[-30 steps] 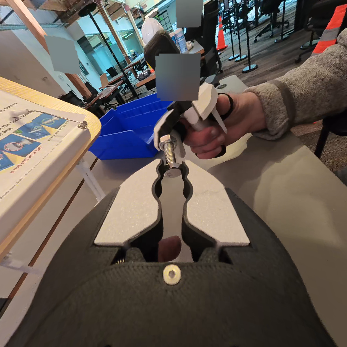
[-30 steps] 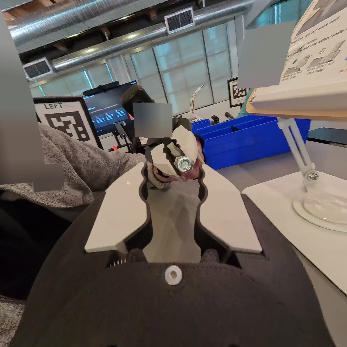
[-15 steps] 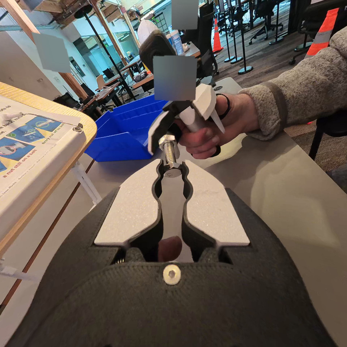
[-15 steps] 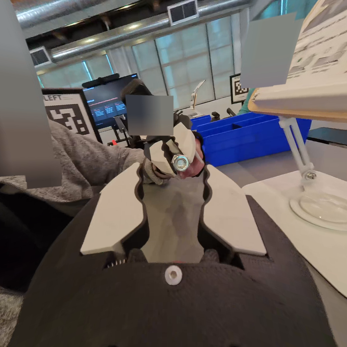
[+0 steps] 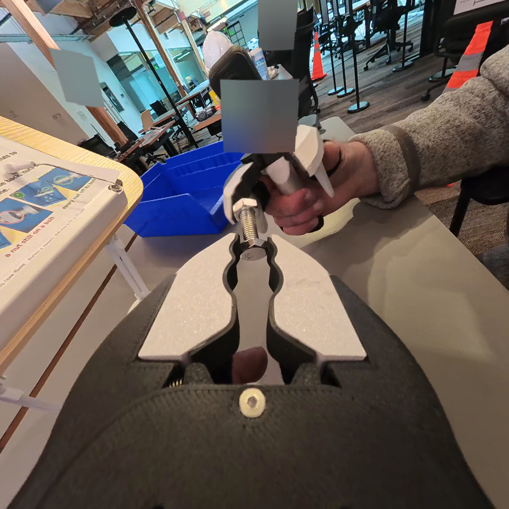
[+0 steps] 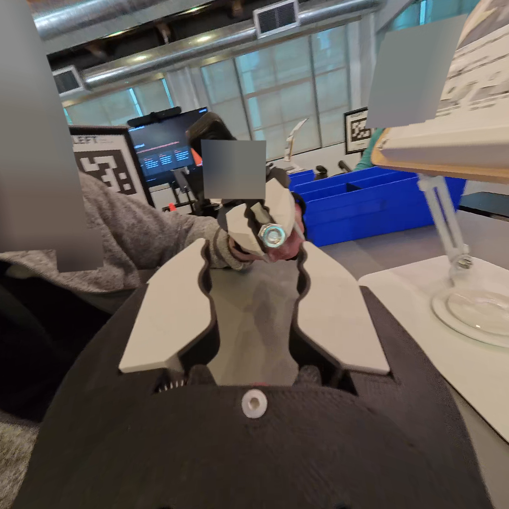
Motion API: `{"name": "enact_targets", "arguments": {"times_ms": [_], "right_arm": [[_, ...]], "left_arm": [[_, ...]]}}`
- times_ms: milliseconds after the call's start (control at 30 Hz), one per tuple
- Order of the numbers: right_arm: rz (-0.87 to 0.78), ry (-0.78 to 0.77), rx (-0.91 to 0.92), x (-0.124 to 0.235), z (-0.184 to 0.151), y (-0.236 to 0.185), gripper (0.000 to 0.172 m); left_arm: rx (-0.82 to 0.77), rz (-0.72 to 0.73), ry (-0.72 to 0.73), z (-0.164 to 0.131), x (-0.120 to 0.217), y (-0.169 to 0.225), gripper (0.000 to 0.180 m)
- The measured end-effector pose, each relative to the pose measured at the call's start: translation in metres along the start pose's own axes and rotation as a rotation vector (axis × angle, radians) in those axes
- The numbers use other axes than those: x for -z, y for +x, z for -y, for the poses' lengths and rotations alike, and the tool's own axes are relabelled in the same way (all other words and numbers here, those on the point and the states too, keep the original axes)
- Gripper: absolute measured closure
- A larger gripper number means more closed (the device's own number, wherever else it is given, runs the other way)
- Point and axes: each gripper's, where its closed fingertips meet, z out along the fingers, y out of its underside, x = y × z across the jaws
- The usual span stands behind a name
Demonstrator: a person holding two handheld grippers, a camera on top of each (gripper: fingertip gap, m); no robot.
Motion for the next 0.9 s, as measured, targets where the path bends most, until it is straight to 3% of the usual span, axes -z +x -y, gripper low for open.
{"name": "enact_targets", "arguments": {"times_ms": [100, 267, 333, 467, 533, 733, 900], "right_arm": [[-0.006, -0.008, -0.005, -0.003, -0.003, 0.001, 0.105], [0.074, -0.026, -0.003, -0.005, -0.005, -0.013, 0.117], [0.232, -0.051, -0.021, -0.002, -0.009, -0.035, 0.163], [0.114, -0.021, 0.02, 0.0, 0.0, -0.019, 0.146], [-0.015, -0.029, 0.092, 0.003, 0.003, -0.004, 0.117], [-0.127, -0.237, 0.322, -0.001, -0.012, 0.006, 0.114], [-0.187, -0.277, 0.322, 0.004, -0.013, 0.019, 0.121]], "left_arm": [[-0.007, -0.011, -0.003, 0.0, -0.002, 0.003, 0.163], [-0.006, -0.005, -0.002, 0.0, -0.002, 0.002, 0.162], [0.014, 0.017, -0.006, -0.001, 0.001, -0.005, 0.163], [0.013, -0.01, -0.005, -0.002, 0.0, -0.001, 0.163], [0.001, -0.03, -0.013, -0.002, -0.002, 0.004, 0.163], [0.006, -0.125, -0.043, -0.007, -0.009, 0.022, 0.163], [-0.039, -0.182, -0.072, -0.008, -0.013, 0.037, 0.162]]}}
